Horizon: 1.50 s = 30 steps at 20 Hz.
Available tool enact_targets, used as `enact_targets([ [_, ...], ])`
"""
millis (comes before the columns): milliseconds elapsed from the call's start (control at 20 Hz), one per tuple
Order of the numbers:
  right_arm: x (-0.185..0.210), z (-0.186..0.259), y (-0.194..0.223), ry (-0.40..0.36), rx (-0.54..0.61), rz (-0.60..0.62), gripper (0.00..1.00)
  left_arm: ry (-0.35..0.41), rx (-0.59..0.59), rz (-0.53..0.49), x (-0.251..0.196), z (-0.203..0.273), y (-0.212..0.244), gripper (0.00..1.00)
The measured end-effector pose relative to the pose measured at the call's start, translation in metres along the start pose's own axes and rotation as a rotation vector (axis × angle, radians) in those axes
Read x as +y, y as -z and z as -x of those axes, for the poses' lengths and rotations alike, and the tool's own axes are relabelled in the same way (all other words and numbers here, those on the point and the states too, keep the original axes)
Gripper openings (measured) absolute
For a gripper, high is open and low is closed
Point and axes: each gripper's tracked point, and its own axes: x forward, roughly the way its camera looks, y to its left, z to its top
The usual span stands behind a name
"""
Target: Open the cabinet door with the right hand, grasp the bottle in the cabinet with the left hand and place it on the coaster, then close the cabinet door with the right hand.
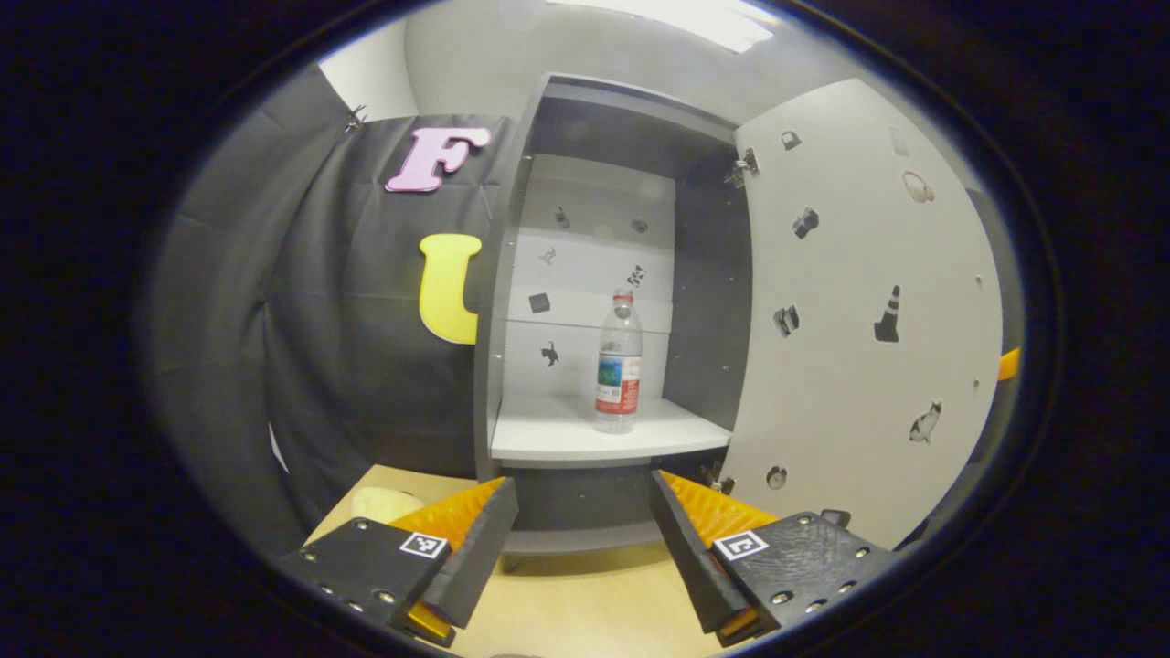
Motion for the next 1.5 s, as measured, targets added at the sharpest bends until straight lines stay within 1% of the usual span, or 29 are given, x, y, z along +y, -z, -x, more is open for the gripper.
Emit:
enact_targets([
  [50,-0.002,-0.005,-0.003,0.012,-0.004,-0.001,0.99,-0.002,-0.003,-0.009,-0.003,-0.008,-0.006,0.90],
  [100,-0.002,-0.011,-0.005,0.011,-0.004,-0.010,0.98,-0.014,-0.008,-0.021,-0.003,-0.018,-0.015,0.89],
  [150,0.000,-0.017,-0.008,0.005,-0.005,-0.021,0.98,-0.017,-0.019,-0.032,-0.004,-0.024,-0.024,0.87],
  [200,0.003,-0.021,-0.008,-0.003,-0.006,-0.031,0.98,-0.014,-0.031,-0.031,-0.007,-0.032,-0.034,0.87],
  [250,0.005,-0.025,-0.009,-0.016,-0.007,-0.039,0.98,-0.010,-0.037,-0.017,-0.008,-0.043,-0.041,0.87],
  [300,0.007,-0.030,-0.009,-0.029,-0.009,-0.042,0.98,-0.002,-0.038,0.001,-0.012,-0.055,-0.048,0.89],
  [350,0.008,-0.035,-0.011,-0.040,-0.014,-0.039,0.98,0.007,-0.041,0.019,-0.013,-0.067,-0.055,0.87],
  [400,0.007,-0.041,-0.012,-0.046,-0.017,-0.030,0.98,0.034,-0.043,0.051,-0.019,-0.079,-0.062,0.90],
  [450,0.005,-0.046,-0.013,-0.045,-0.023,-0.026,0.98,0.056,-0.050,0.088,-0.025,-0.090,-0.071,0.90],
  [500,0.004,-0.050,-0.015,-0.047,-0.027,-0.029,0.98,0.060,-0.062,0.115,-0.026,-0.099,-0.080,0.87],
  [550,0.006,-0.061,-0.018,-0.056,-0.033,-0.038,0.98,0.050,-0.073,0.117,-0.022,-0.110,-0.088,0.87],
  [650,0.005,-0.087,-0.022,-0.072,-0.037,-0.053,0.98,0.018,-0.075,0.057,-0.015,-0.132,-0.095,0.87],
  [700,0.001,-0.096,-0.022,-0.068,-0.037,-0.054,0.98,0.009,-0.063,0.019,-0.015,-0.144,-0.093,0.88],
  [800,-0.005,-0.109,-0.023,-0.058,-0.035,-0.044,0.98,0.012,-0.047,-0.019,-0.018,-0.167,-0.086,0.90],
  [850,-0.007,-0.114,-0.023,-0.051,-0.034,-0.038,0.98,0.026,-0.031,-0.029,-0.024,-0.180,-0.081,0.90],
  [950,-0.012,-0.121,-0.023,-0.040,-0.041,-0.020,0.98,0.055,-0.007,-0.049,-0.035,-0.200,-0.071,0.87],
  [1000,-0.016,-0.124,-0.022,-0.028,-0.041,-0.012,0.98,0.062,0.007,-0.052,-0.039,-0.211,-0.065,0.89],
  [1050,-0.018,-0.126,-0.019,-0.023,-0.034,-0.005,0.98,0.059,0.031,-0.059,-0.039,-0.220,-0.058,0.87],
  [1100,-0.020,-0.128,-0.015,-0.017,-0.023,0.001,0.98,0.042,0.062,-0.072,-0.040,-0.228,-0.050,0.89],
  [1150,-0.023,-0.129,-0.012,-0.006,-0.016,0.007,0.98,0.035,0.083,-0.081,-0.042,-0.234,-0.043,0.87],
  [1200,-0.027,-0.130,-0.010,0.004,-0.014,0.010,0.98,0.038,0.096,-0.090,-0.045,-0.242,-0.039,0.87],
  [1250,-0.029,-0.130,-0.010,0.009,-0.014,0.010,0.98,0.041,0.103,-0.098,-0.046,-0.250,-0.034,0.90],
  [1300,-0.032,-0.132,-0.010,0.013,-0.012,0.006,0.98,0.042,0.103,-0.101,-0.046,-0.254,-0.034,0.87],
  [1450,-0.041,-0.135,-0.010,0.029,-0.008,-0.016,0.98,0.051,0.091,-0.102,-0.049,-0.268,-0.037,0.90],
  [1500,-0.043,-0.137,-0.009,0.033,-0.002,-0.024,0.98,0.040,0.087,-0.117,-0.046,-0.274,-0.038,0.90],
])
